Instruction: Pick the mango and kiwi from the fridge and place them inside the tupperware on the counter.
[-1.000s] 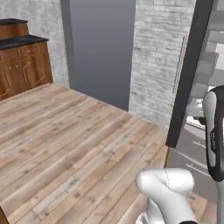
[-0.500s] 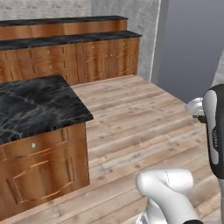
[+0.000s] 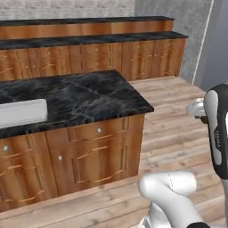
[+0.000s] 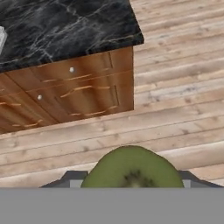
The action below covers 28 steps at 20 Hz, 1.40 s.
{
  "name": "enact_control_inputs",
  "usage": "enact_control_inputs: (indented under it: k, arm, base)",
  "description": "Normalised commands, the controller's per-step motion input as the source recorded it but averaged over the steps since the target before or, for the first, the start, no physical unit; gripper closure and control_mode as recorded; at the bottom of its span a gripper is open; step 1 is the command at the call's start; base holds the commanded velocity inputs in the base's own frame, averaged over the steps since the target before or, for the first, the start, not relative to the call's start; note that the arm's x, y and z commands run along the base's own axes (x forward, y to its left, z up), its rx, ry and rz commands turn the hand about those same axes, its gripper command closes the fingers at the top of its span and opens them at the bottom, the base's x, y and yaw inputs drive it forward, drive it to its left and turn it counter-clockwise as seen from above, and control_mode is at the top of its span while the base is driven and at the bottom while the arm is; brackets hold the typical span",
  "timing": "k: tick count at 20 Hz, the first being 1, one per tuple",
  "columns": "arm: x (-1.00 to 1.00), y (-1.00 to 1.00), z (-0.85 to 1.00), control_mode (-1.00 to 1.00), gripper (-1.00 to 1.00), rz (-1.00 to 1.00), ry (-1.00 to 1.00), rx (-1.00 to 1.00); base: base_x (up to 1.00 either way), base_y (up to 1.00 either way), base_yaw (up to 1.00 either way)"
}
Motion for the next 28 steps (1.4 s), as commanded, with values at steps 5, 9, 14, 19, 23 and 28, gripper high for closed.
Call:
enact_control_inputs:
  k: [5,9,14,19,23,28]
  arm:
    - [0.0,0.0,0.0,1.0,1.0,0.0,0.0,0.0]
    - [0.0,0.0,0.0,1.0,1.0,0.0,0.0,0.0]
    - [0.0,0.0,0.0,1.0,1.0,0.0,0.0,0.0]
    - [0.0,0.0,0.0,1.0,1.0,0.0,0.0,0.0]
    - [0.0,0.0,0.0,1.0,1.0,0.0,0.0,0.0]
    - [0.1,0.11,-0.07,-1.0,1.0,0.05,0.15,-0.05]
  base:
    - [0.57,1.0,0.1]
    - [0.76,1.0,0.01]
    - [0.61,1.0,0.05]
    - [0.89,0.95,0.02]
    - [0.62,0.71,0.14]
    - [0.34,0.51,0.27]
